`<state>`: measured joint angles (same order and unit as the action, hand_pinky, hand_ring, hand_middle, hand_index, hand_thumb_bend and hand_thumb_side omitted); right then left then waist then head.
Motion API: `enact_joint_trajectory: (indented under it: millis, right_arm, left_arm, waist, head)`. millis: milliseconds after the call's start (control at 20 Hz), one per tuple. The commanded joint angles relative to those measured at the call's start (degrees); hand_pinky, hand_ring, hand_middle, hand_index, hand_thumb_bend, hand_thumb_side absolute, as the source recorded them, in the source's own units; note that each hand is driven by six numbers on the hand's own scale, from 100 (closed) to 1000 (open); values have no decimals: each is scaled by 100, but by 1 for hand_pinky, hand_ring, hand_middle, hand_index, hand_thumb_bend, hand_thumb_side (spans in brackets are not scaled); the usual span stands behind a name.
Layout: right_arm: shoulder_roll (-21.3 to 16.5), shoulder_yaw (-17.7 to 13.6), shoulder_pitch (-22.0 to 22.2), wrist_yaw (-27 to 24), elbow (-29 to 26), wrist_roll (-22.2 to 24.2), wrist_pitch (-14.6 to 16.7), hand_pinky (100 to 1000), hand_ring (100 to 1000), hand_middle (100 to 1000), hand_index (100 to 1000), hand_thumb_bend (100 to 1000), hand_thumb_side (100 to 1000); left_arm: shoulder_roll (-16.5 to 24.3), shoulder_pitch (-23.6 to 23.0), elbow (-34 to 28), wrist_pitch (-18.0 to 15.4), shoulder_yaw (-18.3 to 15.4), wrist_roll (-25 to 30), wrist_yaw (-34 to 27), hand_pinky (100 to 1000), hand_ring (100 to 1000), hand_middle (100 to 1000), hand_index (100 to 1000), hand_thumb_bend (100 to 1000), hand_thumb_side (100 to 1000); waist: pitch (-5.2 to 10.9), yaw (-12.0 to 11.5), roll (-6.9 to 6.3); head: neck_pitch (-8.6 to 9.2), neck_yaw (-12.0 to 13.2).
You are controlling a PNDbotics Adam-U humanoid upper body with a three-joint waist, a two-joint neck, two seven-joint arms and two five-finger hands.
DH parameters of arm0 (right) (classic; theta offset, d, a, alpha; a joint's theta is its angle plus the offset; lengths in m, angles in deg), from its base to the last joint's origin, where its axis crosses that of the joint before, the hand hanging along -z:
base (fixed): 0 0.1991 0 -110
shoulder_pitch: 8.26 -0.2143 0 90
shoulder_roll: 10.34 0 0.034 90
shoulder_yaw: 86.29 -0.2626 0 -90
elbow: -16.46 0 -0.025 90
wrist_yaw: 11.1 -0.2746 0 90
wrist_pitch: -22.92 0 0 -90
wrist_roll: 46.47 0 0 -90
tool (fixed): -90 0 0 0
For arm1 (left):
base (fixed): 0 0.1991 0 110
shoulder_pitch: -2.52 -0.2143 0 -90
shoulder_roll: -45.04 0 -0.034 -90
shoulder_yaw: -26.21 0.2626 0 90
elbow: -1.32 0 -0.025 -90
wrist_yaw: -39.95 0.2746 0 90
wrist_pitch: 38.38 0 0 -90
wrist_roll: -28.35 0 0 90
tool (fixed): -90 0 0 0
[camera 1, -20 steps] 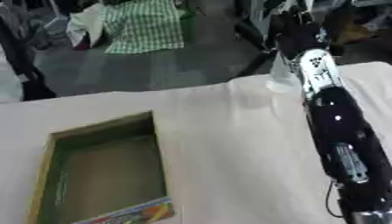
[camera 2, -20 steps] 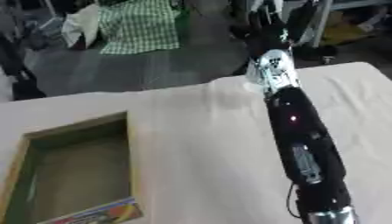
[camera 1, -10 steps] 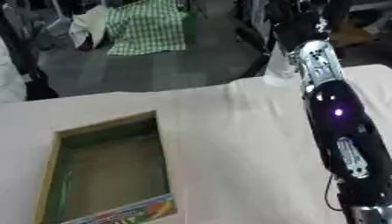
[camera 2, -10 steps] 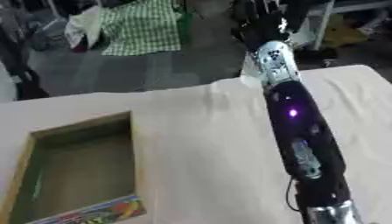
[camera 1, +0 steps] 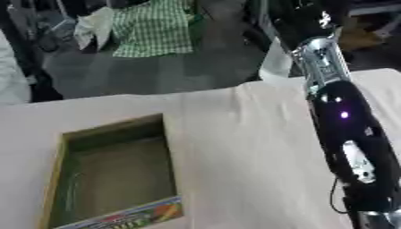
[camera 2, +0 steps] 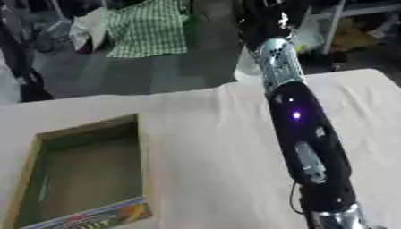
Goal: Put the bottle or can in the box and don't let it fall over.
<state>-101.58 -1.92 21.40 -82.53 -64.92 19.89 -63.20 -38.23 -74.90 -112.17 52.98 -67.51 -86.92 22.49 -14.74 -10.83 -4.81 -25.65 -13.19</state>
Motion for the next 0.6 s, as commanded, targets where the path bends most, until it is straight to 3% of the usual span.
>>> enact_joint_trajectory:
  millis: [50,600]
  right_arm:
    - [3,79,-91,-25,-239,37,-77,100,100,254,882,176,830]
    - [249,318,2,-21,-417,117,-280,111,100,260,885,144,837]
  left_arm:
    - [216,49,-111,3,-56,-8,-8,824,852,800,812,789,622]
    - [243,42,-111,22,-73,-22,-20,823,851,799,812,790,622]
  waist:
    - [198,-16,21]
    - [338,-16,73]
  head:
    - [-43,-8]
    - [-88,12]
